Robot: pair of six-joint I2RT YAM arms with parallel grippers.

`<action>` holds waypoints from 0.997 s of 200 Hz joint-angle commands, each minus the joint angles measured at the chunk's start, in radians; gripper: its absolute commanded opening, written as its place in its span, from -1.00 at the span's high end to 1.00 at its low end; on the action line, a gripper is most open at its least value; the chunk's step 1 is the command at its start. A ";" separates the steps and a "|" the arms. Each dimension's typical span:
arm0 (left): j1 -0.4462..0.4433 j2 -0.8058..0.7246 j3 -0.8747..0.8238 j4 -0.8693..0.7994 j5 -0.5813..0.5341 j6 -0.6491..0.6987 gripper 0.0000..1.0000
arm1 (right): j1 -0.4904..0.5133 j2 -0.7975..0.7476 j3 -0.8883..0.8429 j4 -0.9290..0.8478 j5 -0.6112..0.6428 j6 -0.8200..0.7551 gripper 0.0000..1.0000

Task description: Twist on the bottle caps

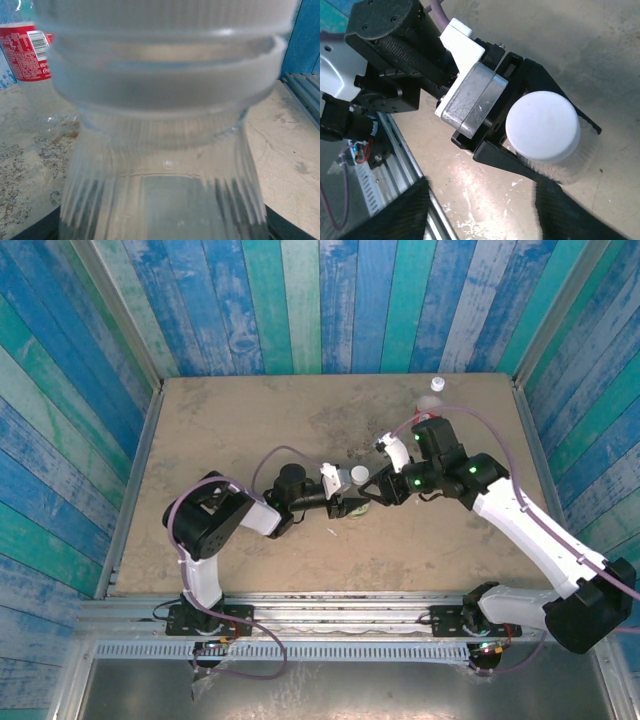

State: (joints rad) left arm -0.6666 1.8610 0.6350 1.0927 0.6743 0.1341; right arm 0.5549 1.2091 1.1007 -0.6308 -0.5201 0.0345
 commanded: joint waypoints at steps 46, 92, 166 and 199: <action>0.000 -0.198 0.068 -0.451 0.202 0.141 -0.16 | -0.004 -0.111 -0.008 -0.037 -0.065 -0.587 -0.63; -0.017 -0.242 0.077 -0.476 0.303 0.151 -0.16 | -0.003 -0.068 0.025 -0.049 -0.180 -0.688 -0.63; -0.020 -0.262 0.102 -0.528 0.337 0.185 -0.17 | -0.002 0.028 0.057 -0.099 -0.184 -0.687 -0.27; -0.020 -0.269 0.104 -0.535 0.338 0.189 -0.16 | 0.000 0.046 0.061 -0.100 -0.187 -0.684 -0.06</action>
State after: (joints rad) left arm -0.6827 1.6760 0.7136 0.5713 0.9874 0.3027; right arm 0.5541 1.2423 1.1389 -0.7048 -0.6781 -0.6468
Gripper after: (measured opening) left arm 0.600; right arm 0.559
